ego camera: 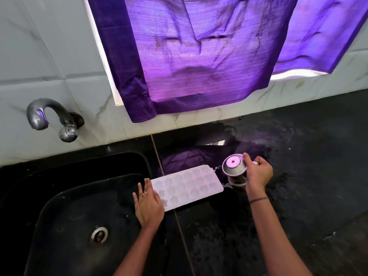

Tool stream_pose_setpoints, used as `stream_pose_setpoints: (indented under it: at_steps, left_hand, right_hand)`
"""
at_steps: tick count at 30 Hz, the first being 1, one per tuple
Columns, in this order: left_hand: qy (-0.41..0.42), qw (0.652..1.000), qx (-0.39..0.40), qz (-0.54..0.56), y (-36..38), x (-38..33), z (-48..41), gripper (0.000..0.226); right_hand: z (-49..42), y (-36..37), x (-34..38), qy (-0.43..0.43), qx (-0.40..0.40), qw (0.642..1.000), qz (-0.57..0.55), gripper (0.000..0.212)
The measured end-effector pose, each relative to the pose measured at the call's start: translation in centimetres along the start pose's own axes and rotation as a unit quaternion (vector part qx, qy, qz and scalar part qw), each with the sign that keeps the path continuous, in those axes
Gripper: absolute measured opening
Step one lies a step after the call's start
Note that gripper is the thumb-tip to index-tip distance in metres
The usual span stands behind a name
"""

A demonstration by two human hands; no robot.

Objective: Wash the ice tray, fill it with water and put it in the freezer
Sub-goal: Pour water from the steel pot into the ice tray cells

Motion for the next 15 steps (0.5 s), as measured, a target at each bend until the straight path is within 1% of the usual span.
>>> stream_pose_setpoints:
  at_steps: [2, 6, 9, 11, 15]
  left_hand:
    - [-0.001, 1.000, 0.000, 0.001, 0.04, 0.01, 0.03, 0.051]
    - [0.001, 1.000, -0.005, 0.003, 0.07, 0.05, 0.05, 0.051]
    - [0.003, 1.000, -0.008, 0.003, 0.04, 0.05, 0.05, 0.059]
    - [0.006, 1.000, -0.010, 0.007, 0.09, 0.05, 0.06, 0.061]
    - [0.000, 1.000, -0.007, 0.009, 0.15, 0.09, -0.01, 0.050]
  right_hand:
    - [0.04, -0.01, 0.07, 0.003, -0.001, 1.000, 0.000, 0.050]
    - [0.24, -0.09, 0.13, 0.013, 0.000, 1.000, -0.015, 0.051]
    - [0.33, -0.13, 0.09, 0.024, 0.001, 0.999, -0.045, 0.052]
    - [0.37, -0.13, 0.06, 0.033, 0.002, 0.997, -0.063, 0.052]
    - [0.69, 0.05, -0.02, 0.050, 0.008, 0.995, -0.086, 0.051]
Point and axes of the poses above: each hand's wrist, its own z-axis away from the middle knuckle, its own y-axis out of the palm, x = y × z, the point moved 4 cm from there along -z, towards the middle knuckle, and after that the axes turned 3 degrees about x, right-handed, at the moved point
